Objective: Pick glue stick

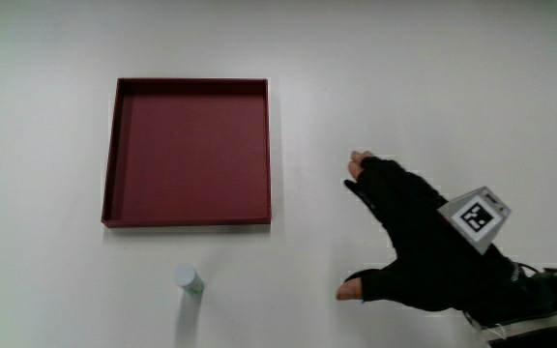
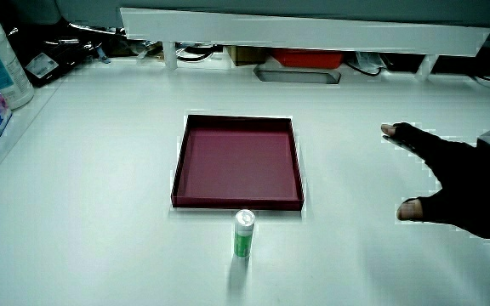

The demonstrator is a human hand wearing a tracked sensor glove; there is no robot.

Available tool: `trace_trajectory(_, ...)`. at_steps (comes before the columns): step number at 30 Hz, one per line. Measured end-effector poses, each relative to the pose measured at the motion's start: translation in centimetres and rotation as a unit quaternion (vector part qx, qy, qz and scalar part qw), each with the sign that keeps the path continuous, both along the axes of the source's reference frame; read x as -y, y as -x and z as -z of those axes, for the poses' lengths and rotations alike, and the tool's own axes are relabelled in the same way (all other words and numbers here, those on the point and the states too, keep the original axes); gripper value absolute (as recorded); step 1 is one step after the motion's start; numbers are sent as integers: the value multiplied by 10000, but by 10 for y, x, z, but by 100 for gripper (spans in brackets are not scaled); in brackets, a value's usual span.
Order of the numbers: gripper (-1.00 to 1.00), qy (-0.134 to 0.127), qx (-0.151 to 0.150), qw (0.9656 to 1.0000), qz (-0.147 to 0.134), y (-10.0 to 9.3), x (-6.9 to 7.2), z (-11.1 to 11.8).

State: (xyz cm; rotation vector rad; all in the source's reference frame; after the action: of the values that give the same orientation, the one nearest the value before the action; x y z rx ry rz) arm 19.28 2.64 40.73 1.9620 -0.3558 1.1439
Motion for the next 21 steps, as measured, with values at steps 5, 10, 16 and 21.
trace_trajectory(5, 0, 407, 290, 9987, 35, 23, -5, -12)
trace_trajectory(10, 0, 457, 538, 9971, 279, 46, -7, -29)
trace_trajectory(16, 0, 334, 772, 9949, 560, 73, -11, -47)
trace_trajectory(21, 0, 193, 1013, 9920, 735, 91, -14, -65)
